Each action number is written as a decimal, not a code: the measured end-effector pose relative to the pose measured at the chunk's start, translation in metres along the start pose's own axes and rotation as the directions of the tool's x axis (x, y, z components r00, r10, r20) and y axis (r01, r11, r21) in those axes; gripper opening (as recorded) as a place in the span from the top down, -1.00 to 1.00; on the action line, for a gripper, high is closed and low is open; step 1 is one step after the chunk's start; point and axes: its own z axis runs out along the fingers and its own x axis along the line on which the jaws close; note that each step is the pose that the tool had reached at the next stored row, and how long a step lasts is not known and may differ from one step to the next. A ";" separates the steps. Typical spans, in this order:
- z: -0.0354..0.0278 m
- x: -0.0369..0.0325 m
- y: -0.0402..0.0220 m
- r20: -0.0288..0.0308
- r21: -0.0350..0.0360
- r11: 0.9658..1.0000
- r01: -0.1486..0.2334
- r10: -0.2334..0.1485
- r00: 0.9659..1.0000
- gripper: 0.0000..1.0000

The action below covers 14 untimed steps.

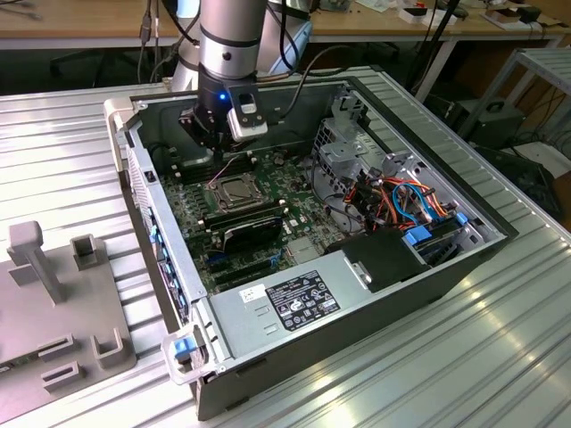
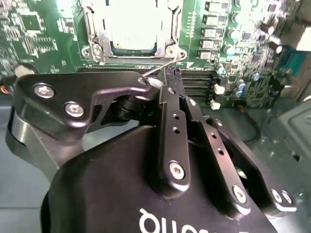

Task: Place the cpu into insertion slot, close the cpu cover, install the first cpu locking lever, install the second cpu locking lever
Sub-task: 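Install the first cpu locking lever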

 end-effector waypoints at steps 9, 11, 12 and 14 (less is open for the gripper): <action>0.0073 -0.0146 0.0100 -0.002 0.002 0.986 0.164 -0.164 0.986 0.79; 0.0079 -0.0174 0.0118 -0.003 0.002 0.986 0.165 -0.165 0.986 0.79; 0.0080 -0.0176 0.0119 -0.003 0.002 0.986 0.165 -0.165 0.986 0.79; 0.0080 -0.0176 0.0120 -0.003 0.002 0.986 0.166 -0.166 0.986 0.79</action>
